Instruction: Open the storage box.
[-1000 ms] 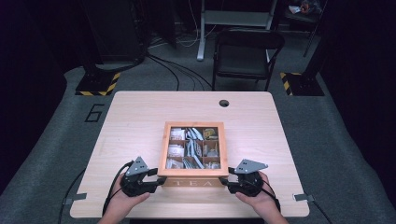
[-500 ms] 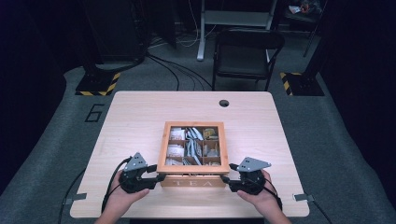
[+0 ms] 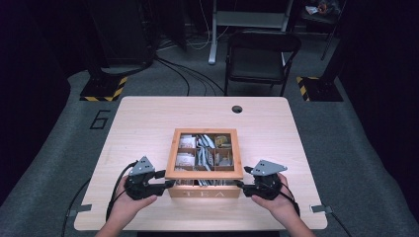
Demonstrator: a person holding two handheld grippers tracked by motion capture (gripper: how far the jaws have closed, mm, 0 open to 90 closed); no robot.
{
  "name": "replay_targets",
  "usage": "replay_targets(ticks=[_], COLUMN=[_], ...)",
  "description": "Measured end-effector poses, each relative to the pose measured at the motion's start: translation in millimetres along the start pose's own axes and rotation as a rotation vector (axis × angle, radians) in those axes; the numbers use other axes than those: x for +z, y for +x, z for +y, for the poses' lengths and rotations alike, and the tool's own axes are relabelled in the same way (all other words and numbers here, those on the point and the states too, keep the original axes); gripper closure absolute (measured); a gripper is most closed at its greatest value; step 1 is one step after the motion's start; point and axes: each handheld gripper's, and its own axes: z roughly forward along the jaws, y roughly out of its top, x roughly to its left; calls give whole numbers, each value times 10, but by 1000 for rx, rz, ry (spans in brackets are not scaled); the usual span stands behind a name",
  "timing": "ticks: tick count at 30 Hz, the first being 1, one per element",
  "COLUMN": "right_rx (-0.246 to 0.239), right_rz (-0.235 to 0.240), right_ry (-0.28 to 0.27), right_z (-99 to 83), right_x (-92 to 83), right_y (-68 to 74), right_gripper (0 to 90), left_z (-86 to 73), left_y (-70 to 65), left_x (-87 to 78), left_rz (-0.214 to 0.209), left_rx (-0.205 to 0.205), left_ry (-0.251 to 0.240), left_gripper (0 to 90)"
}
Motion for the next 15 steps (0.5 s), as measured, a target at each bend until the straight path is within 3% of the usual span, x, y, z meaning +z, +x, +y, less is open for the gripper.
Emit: replay_targets(ticks=[7, 15], right_rx=[-9, -45], right_rz=[-17, -3], right_ry=[-18, -28], right_z=[74, 166], right_x=[-27, -64], right_y=[-17, -27], right_gripper=[400, 401], left_z=[58, 115], left_y=[16, 47], left_x=[-27, -57], left_rz=[-4, 5], left_rx=[-3, 10], left_ry=[3, -9], left_gripper=[516, 468])
